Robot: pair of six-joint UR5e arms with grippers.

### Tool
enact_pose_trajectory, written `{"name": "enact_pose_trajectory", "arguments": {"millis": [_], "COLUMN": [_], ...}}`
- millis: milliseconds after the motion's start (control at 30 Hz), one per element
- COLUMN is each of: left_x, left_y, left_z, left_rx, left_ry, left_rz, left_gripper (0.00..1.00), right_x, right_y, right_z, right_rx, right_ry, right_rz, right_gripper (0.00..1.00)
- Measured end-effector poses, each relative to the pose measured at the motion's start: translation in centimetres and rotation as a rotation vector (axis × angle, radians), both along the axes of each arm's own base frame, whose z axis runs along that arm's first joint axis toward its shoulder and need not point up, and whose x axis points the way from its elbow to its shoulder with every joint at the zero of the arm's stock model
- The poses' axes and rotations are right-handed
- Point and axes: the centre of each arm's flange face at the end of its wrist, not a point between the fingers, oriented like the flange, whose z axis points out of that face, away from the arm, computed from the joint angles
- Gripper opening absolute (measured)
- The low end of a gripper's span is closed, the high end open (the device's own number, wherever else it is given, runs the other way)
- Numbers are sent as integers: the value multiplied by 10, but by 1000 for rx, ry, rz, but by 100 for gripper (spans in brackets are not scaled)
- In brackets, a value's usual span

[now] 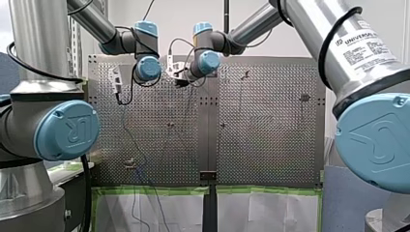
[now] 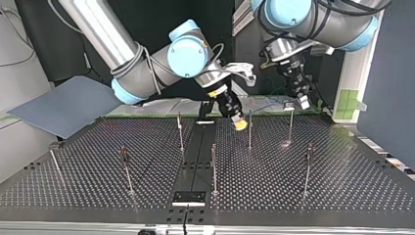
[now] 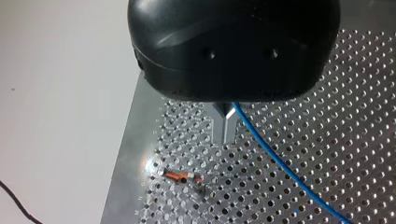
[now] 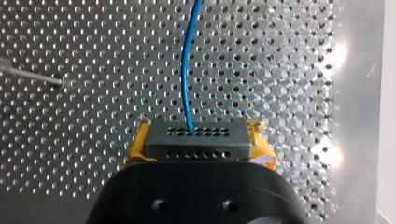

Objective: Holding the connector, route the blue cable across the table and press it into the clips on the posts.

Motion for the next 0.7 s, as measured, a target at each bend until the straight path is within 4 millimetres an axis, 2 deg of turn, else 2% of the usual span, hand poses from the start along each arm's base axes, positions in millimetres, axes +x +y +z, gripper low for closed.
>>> {"name": "enact_pose_trajectory", "arguments": {"millis": [133,233,700], "left_x": [8,15,51], "left_y": [11,19,54], "left_z": [3,6,23], "left_rx": [28,43,56], "left_ry": [-1,-6,-40], "left_rz": [3,5,-4], "left_gripper": [0,0,0], "right_x": [12,19,32], "right_y": [-4,-4,-14], "right_z": [-3,3,50], "right_rx": [2,-4,-56], "right_ry": [-3,-14,-84], "right_rz": [16,28,33], "right_gripper": [0,0,0]}}
